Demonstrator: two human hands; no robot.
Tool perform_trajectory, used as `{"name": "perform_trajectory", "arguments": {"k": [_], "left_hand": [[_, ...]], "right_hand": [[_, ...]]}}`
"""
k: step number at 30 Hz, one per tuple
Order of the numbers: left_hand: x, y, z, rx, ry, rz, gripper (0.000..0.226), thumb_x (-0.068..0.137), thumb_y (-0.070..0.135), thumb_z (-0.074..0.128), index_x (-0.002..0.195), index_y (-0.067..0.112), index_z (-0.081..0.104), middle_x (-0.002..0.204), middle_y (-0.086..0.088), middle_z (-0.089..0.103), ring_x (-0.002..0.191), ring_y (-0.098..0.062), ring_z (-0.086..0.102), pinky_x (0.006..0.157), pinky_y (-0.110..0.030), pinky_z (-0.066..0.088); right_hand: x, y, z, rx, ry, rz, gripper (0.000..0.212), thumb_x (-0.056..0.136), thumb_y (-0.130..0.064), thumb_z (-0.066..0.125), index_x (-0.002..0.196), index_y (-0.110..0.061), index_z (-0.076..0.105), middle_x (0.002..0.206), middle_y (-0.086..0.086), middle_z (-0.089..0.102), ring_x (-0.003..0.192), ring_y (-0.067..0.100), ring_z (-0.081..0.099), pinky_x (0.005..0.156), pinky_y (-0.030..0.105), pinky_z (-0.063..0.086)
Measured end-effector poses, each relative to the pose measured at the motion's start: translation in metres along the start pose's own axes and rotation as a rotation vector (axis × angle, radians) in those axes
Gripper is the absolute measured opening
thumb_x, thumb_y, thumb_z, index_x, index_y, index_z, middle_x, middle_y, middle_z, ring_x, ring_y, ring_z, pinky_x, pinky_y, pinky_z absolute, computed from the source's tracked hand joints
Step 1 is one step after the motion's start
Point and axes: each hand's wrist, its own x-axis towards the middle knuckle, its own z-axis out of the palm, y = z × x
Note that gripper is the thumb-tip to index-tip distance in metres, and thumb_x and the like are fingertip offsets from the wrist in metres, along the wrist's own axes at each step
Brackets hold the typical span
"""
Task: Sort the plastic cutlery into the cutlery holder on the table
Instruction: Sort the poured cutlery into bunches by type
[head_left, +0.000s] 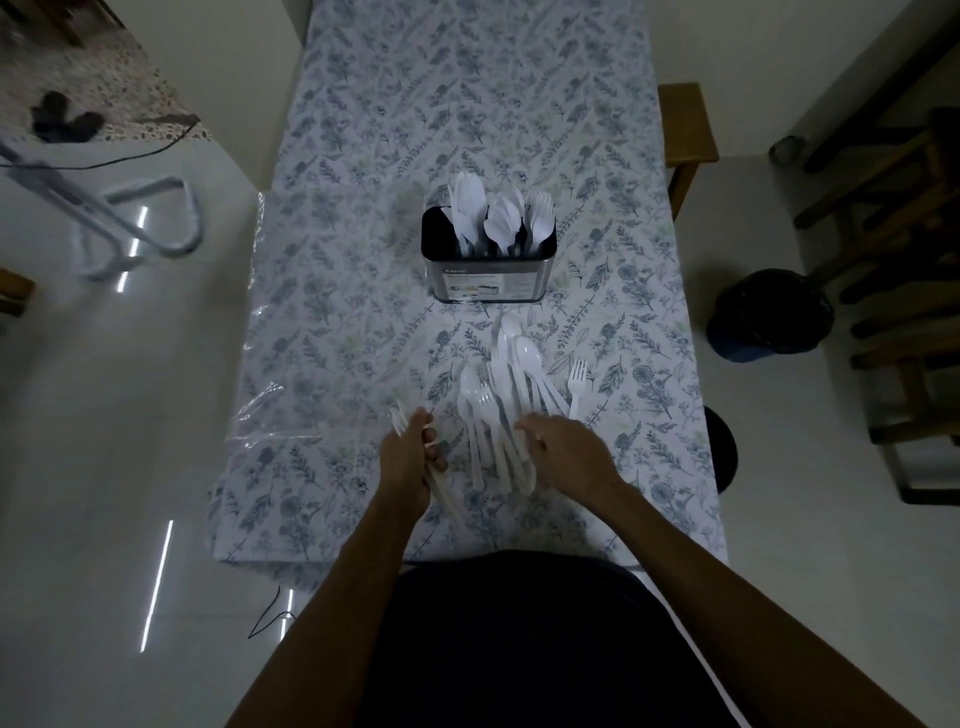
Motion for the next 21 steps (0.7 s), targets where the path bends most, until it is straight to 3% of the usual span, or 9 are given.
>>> {"name": "perform_trajectory", "arguments": {"k": [3, 6, 11, 16, 21], "left_hand": [[0.001, -0.001, -0.002, 0.011, 0.007, -0.001, 0.017, 0.104, 0.022, 0.059, 0.099, 0.006, 0.061, 0.063, 0.001, 0.045, 0.041, -0.007, 0.041, 0.038, -0.022, 0.038], [0.003, -0.003, -0.004, 0.012, -0.003, -0.007, 0.015, 0.103, 0.021, 0.059, 0.101, 0.006, 0.06, 0.064, 0.001, 0.044, 0.041, -0.006, 0.041, 0.038, -0.021, 0.038], [0.004, -0.004, -0.003, 0.054, -0.017, -0.008, 0.013, 0.101, 0.019, 0.064, 0.091, 0.012, 0.059, 0.064, 0.001, 0.046, 0.044, -0.008, 0.04, 0.039, -0.022, 0.037], [0.006, -0.004, -0.005, 0.047, -0.029, -0.014, 0.013, 0.1, 0.02, 0.065, 0.091, 0.013, 0.06, 0.063, 0.002, 0.047, 0.045, -0.008, 0.04, 0.039, -0.022, 0.037], [0.006, -0.008, -0.003, 0.065, -0.038, -0.027, 0.015, 0.1, 0.019, 0.066, 0.087, 0.015, 0.058, 0.063, 0.002, 0.047, 0.045, -0.008, 0.04, 0.04, -0.022, 0.036]], "right_hand": [[-0.002, 0.001, -0.003, -0.062, 0.083, 0.083, 0.03, 0.101, -0.03, 0.047, 0.124, -0.021, 0.065, 0.109, 0.006, 0.067, 0.097, 0.026, 0.067, 0.079, 0.034, 0.054], [-0.005, -0.007, 0.002, -0.087, 0.125, 0.057, 0.027, 0.1, -0.032, 0.051, 0.122, -0.023, 0.064, 0.104, 0.003, 0.066, 0.093, 0.023, 0.067, 0.074, 0.032, 0.05], [-0.008, -0.022, 0.02, -0.09, 0.024, -0.062, 0.026, 0.101, -0.038, 0.047, 0.12, -0.031, 0.063, 0.098, 0.002, 0.065, 0.087, 0.022, 0.066, 0.068, 0.03, 0.047], [-0.009, -0.004, 0.011, -0.016, 0.045, 0.111, 0.025, 0.096, -0.029, 0.052, 0.119, -0.029, 0.062, 0.104, -0.001, 0.074, 0.089, 0.021, 0.069, 0.074, 0.032, 0.056], [-0.021, 0.015, 0.003, 0.086, 0.053, 0.204, 0.022, 0.094, -0.035, 0.058, 0.115, -0.03, 0.063, 0.104, -0.004, 0.075, 0.086, 0.019, 0.069, 0.075, 0.035, 0.058]]}}
